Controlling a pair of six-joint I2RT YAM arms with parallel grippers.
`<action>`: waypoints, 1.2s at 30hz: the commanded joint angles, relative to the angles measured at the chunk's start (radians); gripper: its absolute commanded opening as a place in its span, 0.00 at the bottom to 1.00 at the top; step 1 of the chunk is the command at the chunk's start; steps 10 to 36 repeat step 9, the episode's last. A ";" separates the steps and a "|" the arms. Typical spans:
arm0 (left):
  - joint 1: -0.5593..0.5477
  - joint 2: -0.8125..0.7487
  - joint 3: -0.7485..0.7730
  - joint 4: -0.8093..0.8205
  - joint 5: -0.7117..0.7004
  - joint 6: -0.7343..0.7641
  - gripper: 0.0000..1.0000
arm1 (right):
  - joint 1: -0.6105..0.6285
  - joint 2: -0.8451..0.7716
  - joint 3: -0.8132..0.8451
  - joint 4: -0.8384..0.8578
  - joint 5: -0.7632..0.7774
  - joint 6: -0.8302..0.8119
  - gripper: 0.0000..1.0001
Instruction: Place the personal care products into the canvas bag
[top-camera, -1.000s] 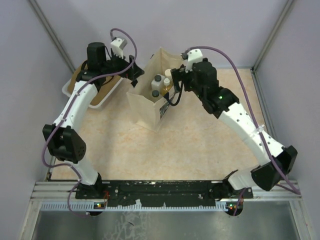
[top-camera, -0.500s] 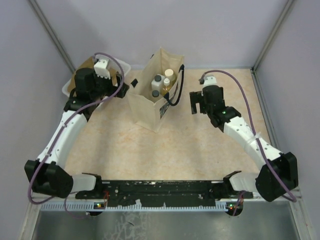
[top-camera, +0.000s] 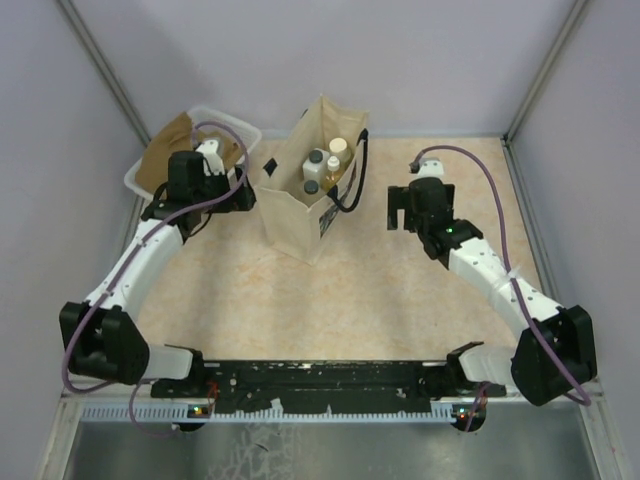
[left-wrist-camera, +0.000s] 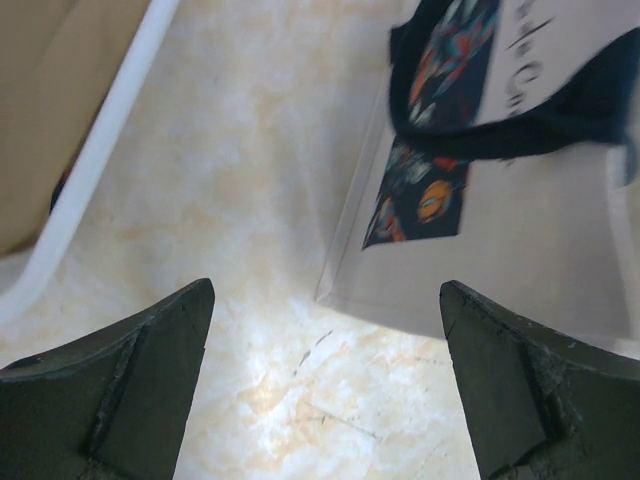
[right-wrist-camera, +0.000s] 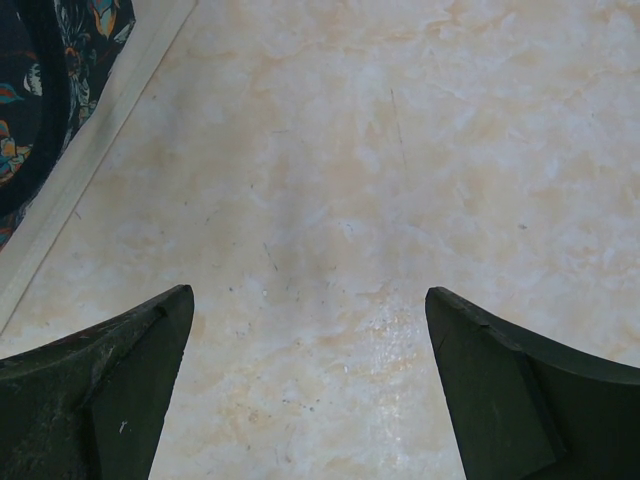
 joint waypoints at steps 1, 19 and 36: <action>0.002 0.007 0.015 -0.101 -0.088 -0.052 0.99 | -0.005 0.002 0.008 0.041 0.029 0.017 0.99; 0.002 -0.040 -0.022 -0.016 0.030 -0.005 0.99 | -0.005 -0.019 0.003 0.043 0.025 0.013 0.99; 0.002 -0.040 -0.022 -0.016 0.030 -0.005 0.99 | -0.005 -0.019 0.003 0.043 0.025 0.013 0.99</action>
